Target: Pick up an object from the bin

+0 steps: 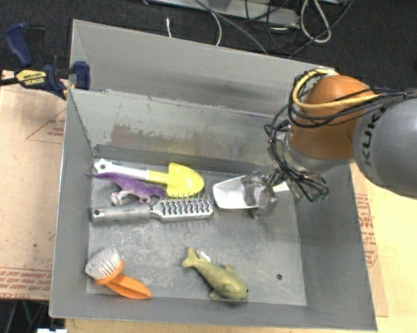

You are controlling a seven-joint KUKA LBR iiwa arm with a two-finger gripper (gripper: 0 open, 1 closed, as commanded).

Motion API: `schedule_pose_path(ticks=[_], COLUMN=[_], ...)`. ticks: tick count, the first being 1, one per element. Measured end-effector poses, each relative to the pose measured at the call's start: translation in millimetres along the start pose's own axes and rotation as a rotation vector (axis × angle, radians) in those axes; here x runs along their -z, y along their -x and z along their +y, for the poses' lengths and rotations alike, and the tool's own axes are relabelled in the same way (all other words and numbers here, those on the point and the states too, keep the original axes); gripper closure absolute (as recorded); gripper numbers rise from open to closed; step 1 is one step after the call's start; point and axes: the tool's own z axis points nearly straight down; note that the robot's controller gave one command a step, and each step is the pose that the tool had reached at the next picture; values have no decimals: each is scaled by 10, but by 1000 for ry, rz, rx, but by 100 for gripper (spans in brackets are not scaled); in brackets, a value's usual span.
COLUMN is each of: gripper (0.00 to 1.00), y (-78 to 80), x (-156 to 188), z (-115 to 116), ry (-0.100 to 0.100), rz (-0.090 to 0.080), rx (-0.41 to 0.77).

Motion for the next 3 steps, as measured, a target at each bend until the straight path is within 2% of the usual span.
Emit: schedule_pose_path(ticks=[1,2,3], gripper=[100,100,100], y=[-48,36,40], x=[21,51,10], z=[87,172,258], ry=[1,-2,-3], rz=[-3,-6,-10], rx=[6,-5,6])
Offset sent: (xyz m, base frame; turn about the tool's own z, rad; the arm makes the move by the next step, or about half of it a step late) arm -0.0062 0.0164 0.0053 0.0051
